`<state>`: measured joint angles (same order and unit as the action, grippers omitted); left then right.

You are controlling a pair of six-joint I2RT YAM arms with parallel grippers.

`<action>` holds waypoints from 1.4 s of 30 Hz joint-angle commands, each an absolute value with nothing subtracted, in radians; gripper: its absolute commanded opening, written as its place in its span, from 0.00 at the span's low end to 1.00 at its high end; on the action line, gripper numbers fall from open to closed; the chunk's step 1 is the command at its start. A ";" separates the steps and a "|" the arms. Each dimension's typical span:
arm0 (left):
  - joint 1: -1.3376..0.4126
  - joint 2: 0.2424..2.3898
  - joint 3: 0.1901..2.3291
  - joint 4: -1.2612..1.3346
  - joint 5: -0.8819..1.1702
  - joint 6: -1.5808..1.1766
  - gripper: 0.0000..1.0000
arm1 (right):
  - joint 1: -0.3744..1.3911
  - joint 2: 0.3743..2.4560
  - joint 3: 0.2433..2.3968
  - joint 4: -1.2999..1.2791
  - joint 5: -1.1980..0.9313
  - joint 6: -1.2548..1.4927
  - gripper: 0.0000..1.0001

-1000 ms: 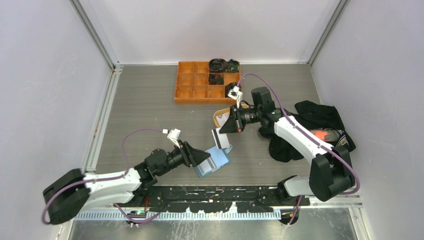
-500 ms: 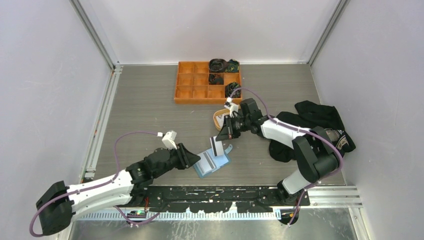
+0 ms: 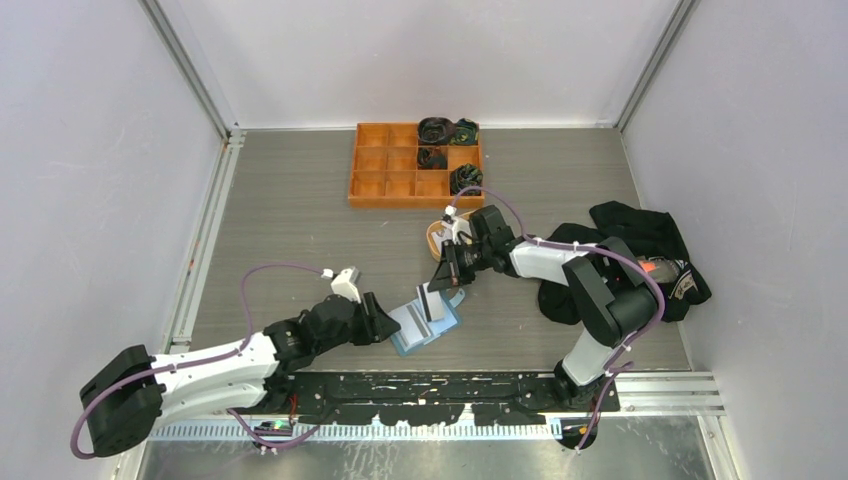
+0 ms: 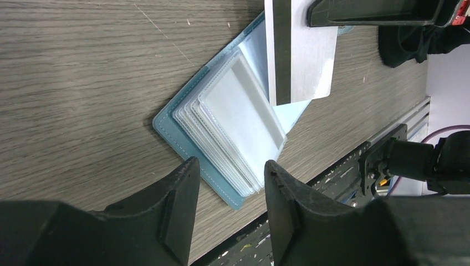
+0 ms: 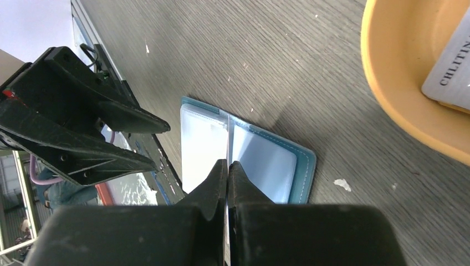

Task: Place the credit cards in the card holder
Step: Insert the credit card into the card holder.

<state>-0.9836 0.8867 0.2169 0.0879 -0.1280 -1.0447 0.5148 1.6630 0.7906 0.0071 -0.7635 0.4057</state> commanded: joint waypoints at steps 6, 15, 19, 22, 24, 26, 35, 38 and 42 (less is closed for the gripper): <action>-0.989 0.969 0.288 0.036 -0.128 -1.064 0.50 | 0.529 1.655 0.792 0.092 -0.835 0.421 0.01; -0.991 1.079 0.319 0.052 -0.117 -1.074 0.53 | 0.536 1.664 0.787 0.105 -0.823 0.456 0.01; -0.992 1.104 0.325 0.057 -0.114 -1.075 0.52 | 0.546 1.676 0.786 0.114 -0.829 0.472 0.01; -0.991 1.114 0.327 0.047 -0.121 -1.074 0.46 | 0.545 1.673 0.789 0.116 -0.829 0.477 0.01; -0.992 1.118 0.330 0.032 -0.130 -1.073 0.40 | 0.545 1.663 0.796 0.106 -0.823 0.471 0.01; -0.990 1.119 0.333 0.009 -0.141 -1.071 0.36 | 0.539 1.642 0.812 0.063 -0.810 0.446 0.01; -0.991 1.115 0.340 -0.038 -0.172 -1.060 0.31 | 0.495 1.571 0.753 0.132 -0.798 0.506 0.01; -0.990 1.123 0.343 -0.038 -0.169 -1.058 0.30 | 0.494 1.585 0.745 0.128 -0.792 0.506 0.01; -0.991 1.124 0.341 -0.035 -0.170 -1.057 0.30 | 0.491 1.618 0.741 0.106 -0.760 0.479 0.01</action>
<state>-0.9874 1.1118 0.3248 0.0021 -0.1432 -1.0702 0.4942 1.5986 0.7425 0.0818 -0.7822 0.4892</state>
